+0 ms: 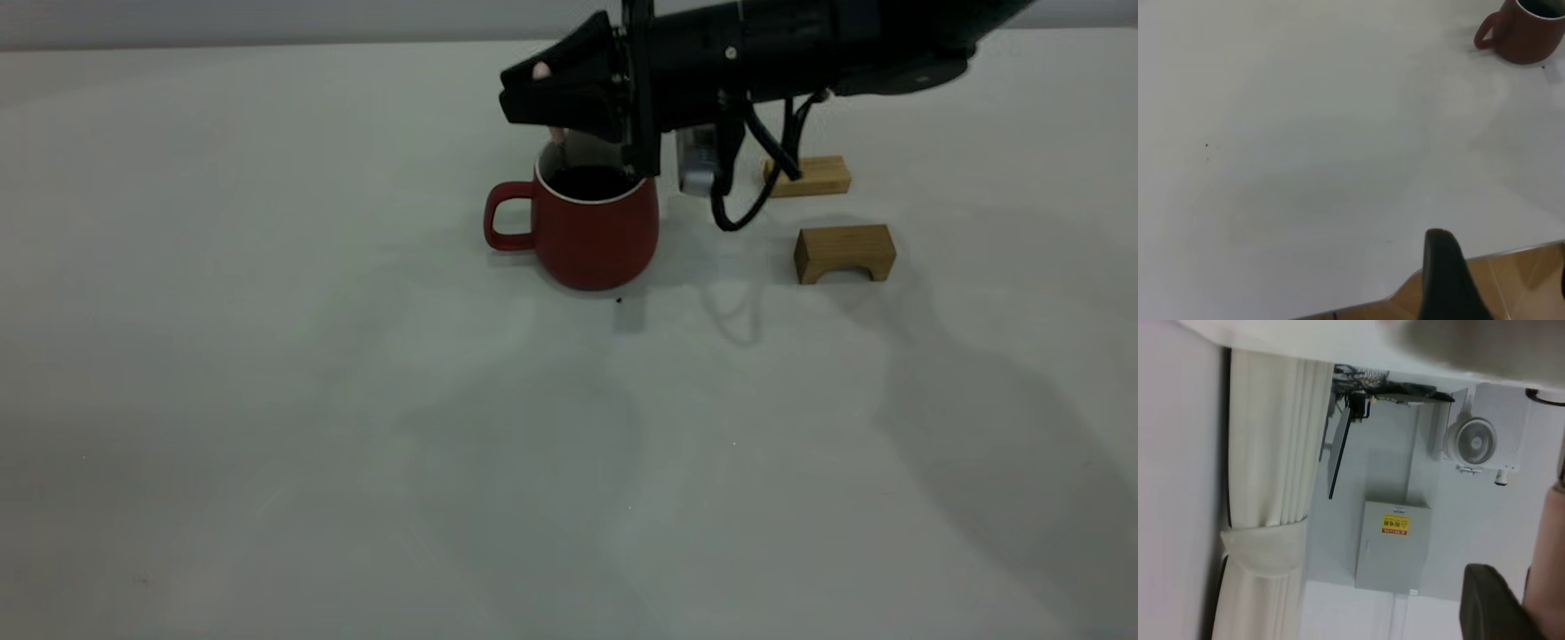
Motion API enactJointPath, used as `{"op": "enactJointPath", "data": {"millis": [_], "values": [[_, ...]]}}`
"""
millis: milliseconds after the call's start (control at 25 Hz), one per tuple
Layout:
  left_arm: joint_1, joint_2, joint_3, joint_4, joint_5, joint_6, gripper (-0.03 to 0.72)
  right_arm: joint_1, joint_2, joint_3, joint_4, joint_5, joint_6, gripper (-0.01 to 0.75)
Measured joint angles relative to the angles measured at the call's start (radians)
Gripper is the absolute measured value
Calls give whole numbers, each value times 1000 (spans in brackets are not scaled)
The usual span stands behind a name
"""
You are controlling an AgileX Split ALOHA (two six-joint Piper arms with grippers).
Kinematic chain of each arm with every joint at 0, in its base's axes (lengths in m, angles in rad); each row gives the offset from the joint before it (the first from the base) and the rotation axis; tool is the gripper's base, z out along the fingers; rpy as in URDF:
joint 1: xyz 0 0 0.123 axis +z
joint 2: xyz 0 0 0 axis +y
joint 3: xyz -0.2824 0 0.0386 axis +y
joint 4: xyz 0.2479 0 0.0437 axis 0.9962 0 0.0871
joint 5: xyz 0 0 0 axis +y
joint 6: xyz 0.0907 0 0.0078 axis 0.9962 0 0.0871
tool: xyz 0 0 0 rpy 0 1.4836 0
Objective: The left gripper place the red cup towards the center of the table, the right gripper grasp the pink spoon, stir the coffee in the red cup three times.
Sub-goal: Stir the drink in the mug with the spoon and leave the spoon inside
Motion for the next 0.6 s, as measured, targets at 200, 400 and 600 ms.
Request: {"op": "enactJointPath", "data": {"millis": [200,400,600], "values": [[0,0,0,0,0,0,482,-54,1,17,-17,3,0,123],[0,0,0,0,0,0,482,-81,-50,138,-2,3,0,123],[0,0,0,0,0,-1,482,-17,-52,139,0,3,0,123]]}}
